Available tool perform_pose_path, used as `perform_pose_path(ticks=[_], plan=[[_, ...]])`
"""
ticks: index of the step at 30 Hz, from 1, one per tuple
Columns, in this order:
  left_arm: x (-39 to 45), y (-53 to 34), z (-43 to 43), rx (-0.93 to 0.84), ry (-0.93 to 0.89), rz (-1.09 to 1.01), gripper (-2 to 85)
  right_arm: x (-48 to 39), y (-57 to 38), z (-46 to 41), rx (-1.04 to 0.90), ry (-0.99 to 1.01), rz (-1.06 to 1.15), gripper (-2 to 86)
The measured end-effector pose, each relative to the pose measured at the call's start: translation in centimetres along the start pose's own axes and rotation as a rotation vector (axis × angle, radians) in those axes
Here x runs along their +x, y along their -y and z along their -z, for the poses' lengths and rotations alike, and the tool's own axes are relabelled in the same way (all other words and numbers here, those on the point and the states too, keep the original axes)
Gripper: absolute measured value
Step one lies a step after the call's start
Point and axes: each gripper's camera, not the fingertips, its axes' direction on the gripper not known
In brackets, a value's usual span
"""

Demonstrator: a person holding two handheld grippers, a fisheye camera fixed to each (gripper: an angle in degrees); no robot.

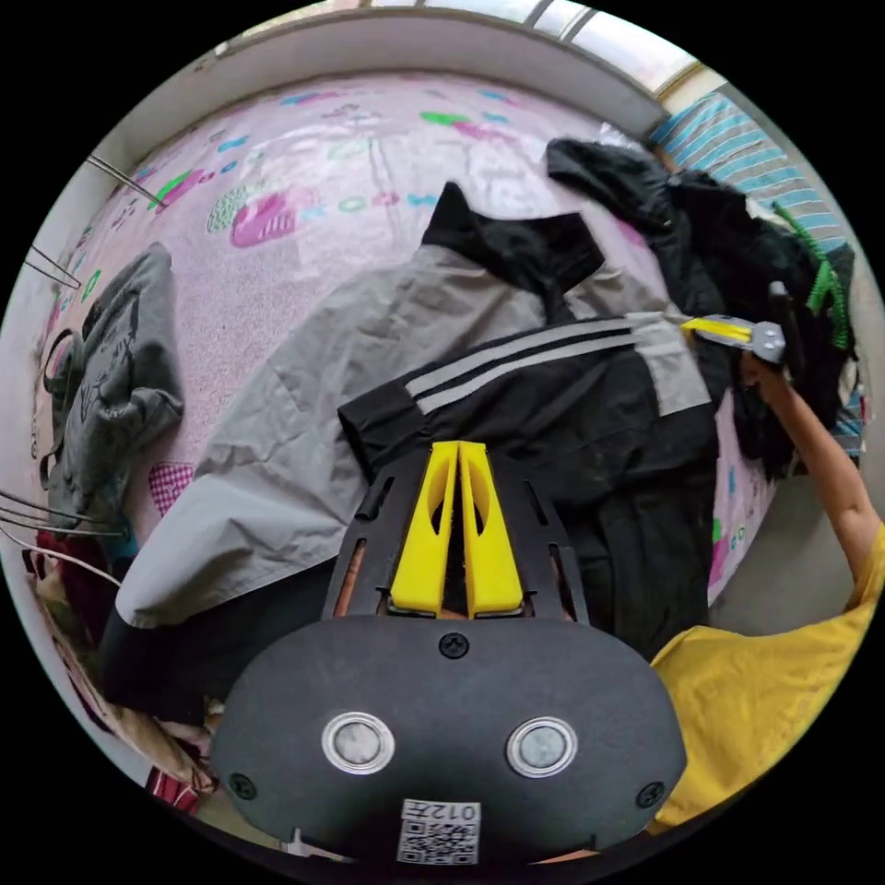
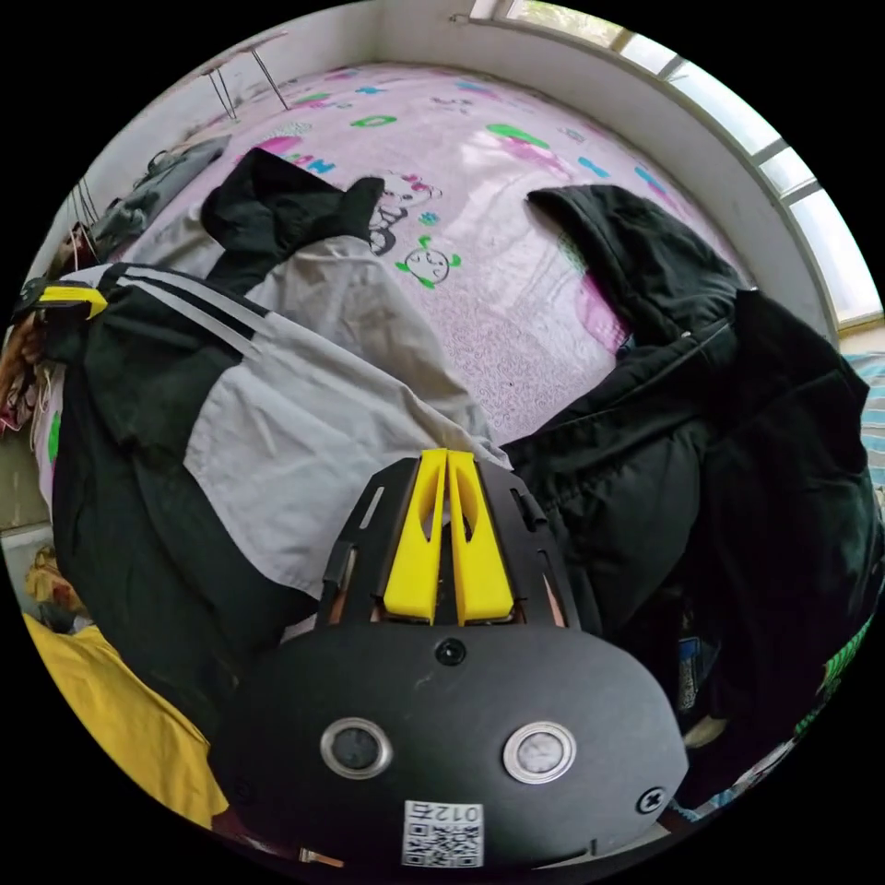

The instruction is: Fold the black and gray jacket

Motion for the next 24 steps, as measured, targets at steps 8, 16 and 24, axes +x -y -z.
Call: perform_pose_path(ticks=[8,16,24], plan=[[0.9,0.0,-2.5,-0.029,0.012,-0.015,-0.2,2.6,-1.0,-1.4,-0.039,-0.005,0.034,-0.1],[2.9,-2.6,4.1,0.179,-0.142,0.006,-0.2,-0.8,-10.1,5.1,0.146,0.321,0.008,0.0],[3.7,-1.3,-1.9,-0.034,-0.010,0.056,-0.2,-4.8,-12.8,-0.7,-0.011,0.233,0.101,-0.1]])
